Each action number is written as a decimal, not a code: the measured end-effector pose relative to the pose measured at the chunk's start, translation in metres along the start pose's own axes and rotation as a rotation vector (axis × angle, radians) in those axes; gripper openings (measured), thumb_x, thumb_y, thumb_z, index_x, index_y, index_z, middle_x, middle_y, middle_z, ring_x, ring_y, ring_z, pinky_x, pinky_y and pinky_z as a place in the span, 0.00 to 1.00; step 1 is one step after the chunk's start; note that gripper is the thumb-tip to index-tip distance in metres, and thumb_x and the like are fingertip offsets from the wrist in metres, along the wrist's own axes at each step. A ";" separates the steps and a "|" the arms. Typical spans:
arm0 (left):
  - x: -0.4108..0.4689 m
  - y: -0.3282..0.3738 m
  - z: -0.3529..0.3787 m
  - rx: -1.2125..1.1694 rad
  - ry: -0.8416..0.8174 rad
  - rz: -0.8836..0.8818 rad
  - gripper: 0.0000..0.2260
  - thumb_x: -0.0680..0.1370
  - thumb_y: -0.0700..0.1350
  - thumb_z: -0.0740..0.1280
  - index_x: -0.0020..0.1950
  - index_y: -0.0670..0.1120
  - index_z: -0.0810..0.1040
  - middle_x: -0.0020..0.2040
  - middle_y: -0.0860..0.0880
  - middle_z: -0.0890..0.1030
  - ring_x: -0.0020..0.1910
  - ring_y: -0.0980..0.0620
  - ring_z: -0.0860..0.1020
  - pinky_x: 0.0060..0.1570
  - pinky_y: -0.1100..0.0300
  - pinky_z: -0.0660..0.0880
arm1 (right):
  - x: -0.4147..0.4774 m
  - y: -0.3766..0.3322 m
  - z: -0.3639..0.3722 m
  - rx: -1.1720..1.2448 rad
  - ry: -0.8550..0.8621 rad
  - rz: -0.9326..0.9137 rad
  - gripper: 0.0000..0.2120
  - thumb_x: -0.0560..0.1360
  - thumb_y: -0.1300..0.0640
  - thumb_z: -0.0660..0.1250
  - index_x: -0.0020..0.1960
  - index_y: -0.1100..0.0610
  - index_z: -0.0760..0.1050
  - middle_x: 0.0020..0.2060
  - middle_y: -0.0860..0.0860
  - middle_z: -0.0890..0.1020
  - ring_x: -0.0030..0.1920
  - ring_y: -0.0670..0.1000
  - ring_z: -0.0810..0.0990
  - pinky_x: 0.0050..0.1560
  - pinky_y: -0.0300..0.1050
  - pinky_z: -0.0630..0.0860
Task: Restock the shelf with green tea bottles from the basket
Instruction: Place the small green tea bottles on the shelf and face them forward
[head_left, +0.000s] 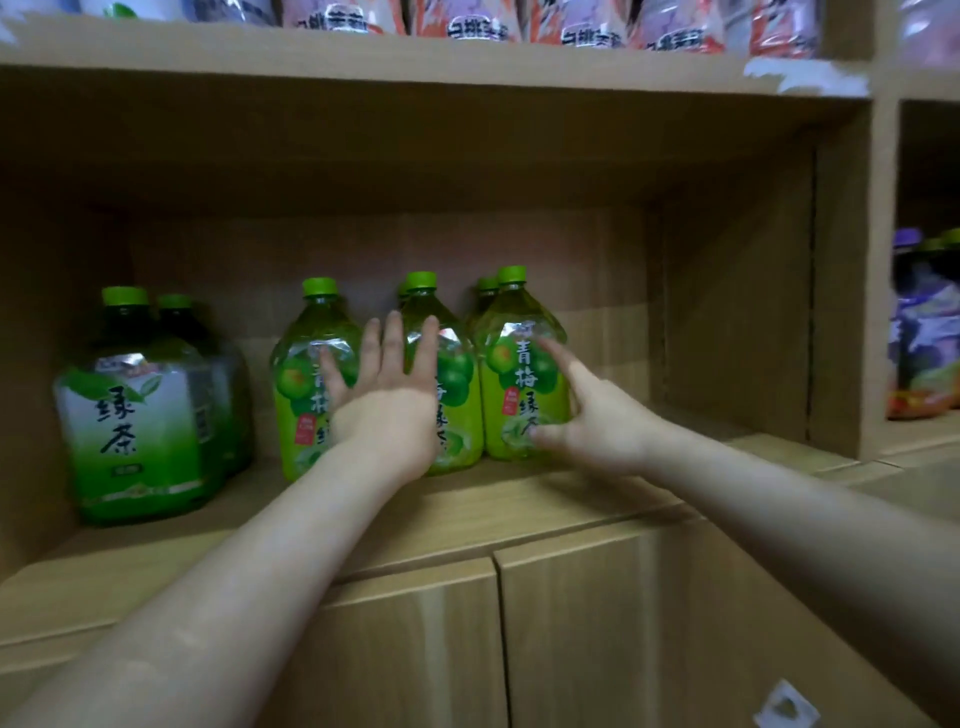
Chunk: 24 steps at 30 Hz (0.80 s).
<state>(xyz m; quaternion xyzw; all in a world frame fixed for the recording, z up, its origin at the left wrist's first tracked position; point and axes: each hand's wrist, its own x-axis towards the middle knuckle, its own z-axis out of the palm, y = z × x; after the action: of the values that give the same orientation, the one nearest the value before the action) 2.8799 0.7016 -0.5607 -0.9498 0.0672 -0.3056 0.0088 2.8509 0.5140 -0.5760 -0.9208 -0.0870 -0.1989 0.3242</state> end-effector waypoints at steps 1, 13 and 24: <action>-0.005 0.010 -0.006 -0.049 0.037 0.026 0.44 0.73 0.48 0.68 0.77 0.55 0.40 0.79 0.45 0.41 0.78 0.44 0.42 0.72 0.37 0.48 | -0.012 0.002 -0.006 -0.040 0.037 -0.039 0.40 0.72 0.53 0.71 0.76 0.42 0.53 0.66 0.57 0.72 0.62 0.56 0.76 0.63 0.47 0.71; -0.170 0.243 0.008 -0.821 0.021 0.843 0.11 0.73 0.48 0.61 0.52 0.57 0.78 0.39 0.55 0.83 0.34 0.50 0.78 0.34 0.53 0.77 | -0.245 0.138 -0.153 0.091 -0.057 0.304 0.07 0.77 0.60 0.66 0.52 0.62 0.79 0.36 0.52 0.83 0.34 0.47 0.81 0.35 0.38 0.76; -0.263 0.429 0.053 -0.779 -0.306 1.081 0.13 0.72 0.49 0.61 0.48 0.52 0.83 0.42 0.49 0.86 0.43 0.46 0.82 0.43 0.57 0.75 | -0.432 0.356 -0.182 0.030 -0.254 0.874 0.05 0.78 0.60 0.65 0.52 0.55 0.78 0.38 0.51 0.81 0.35 0.49 0.81 0.34 0.39 0.75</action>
<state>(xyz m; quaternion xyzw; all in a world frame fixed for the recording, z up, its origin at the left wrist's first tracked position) 2.6467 0.3101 -0.7806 -0.7492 0.6350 -0.0739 -0.1730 2.5062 0.1097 -0.8296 -0.8834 0.2677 0.0725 0.3777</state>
